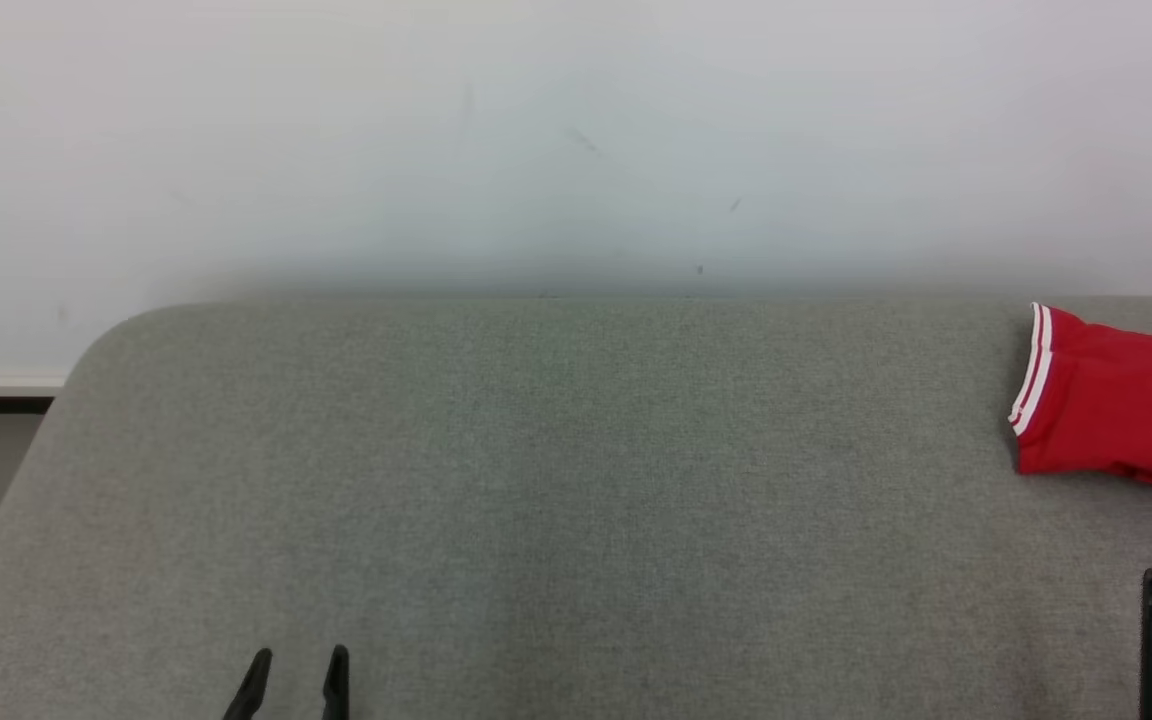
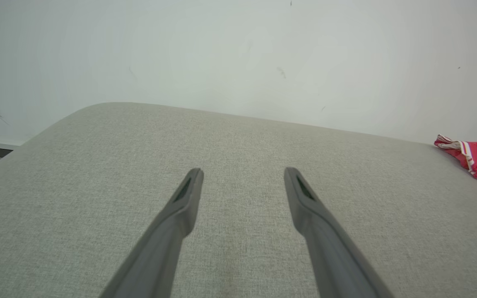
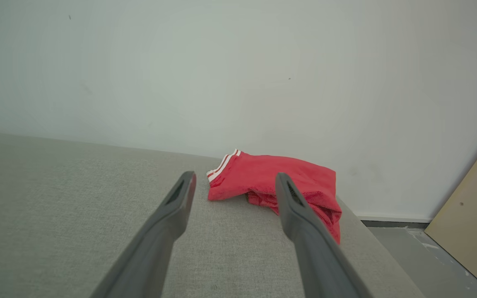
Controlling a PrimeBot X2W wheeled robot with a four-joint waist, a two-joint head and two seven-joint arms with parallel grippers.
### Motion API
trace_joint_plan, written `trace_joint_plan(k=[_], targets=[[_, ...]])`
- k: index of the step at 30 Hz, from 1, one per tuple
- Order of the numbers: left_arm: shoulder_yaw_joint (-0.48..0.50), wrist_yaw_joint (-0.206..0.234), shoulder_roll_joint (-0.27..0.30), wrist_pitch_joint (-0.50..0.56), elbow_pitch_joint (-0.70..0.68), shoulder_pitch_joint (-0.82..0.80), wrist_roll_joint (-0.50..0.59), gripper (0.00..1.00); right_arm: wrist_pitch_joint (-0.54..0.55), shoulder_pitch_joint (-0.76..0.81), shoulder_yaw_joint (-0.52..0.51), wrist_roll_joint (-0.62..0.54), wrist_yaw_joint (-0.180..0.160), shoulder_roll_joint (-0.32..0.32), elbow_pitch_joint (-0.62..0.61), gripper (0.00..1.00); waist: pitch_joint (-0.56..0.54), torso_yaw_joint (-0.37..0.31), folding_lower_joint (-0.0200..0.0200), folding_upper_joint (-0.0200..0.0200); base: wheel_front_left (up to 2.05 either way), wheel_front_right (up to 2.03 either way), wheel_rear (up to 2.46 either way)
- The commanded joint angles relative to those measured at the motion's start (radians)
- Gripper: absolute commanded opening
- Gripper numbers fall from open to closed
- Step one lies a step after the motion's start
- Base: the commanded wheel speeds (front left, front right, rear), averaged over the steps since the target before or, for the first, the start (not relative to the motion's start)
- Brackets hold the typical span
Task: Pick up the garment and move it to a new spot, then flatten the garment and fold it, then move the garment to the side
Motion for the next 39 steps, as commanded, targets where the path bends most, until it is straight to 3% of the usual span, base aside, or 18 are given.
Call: trace_joint_plan(k=[1, 5, 14, 39], targets=[[0.006, 0.005, 0.002, -0.001, 0.004, 0.015, 0.016, 1.0, -0.014, 0.026, 0.012, -0.011, -0.001, 0.008, -0.003, 1.0, -0.014, -0.009, 0.0001, 0.0, 0.0, 0.0, 0.0], [0.013, 0.002, 0.001, -0.001, 0.018, 0.03, 0.02, 1.0, -0.035, 0.086, 0.095, -0.011, -0.001, 0.047, 0.011, 1.0, -0.034, -0.009, 0.0001, 0.0, 0.0, 0.0, 0.0], [-0.046, -0.014, 0.0, -0.001, 0.049, 0.032, -0.015, 1.0, -0.041, 0.133, 0.168, 0.018, -0.001, 0.072, 0.019, 1.0, -0.055, -0.003, 0.0001, 0.0, 0.0, 0.0, 0.0], [-0.079, -0.019, 0.0, -0.001, 0.036, 0.006, -0.023, 1.0, -0.042, 0.113, 0.228, 0.061, -0.001, 0.072, 0.048, 1.0, -0.054, -0.001, 0.0001, 0.0, 0.0, 0.0, 0.0]])
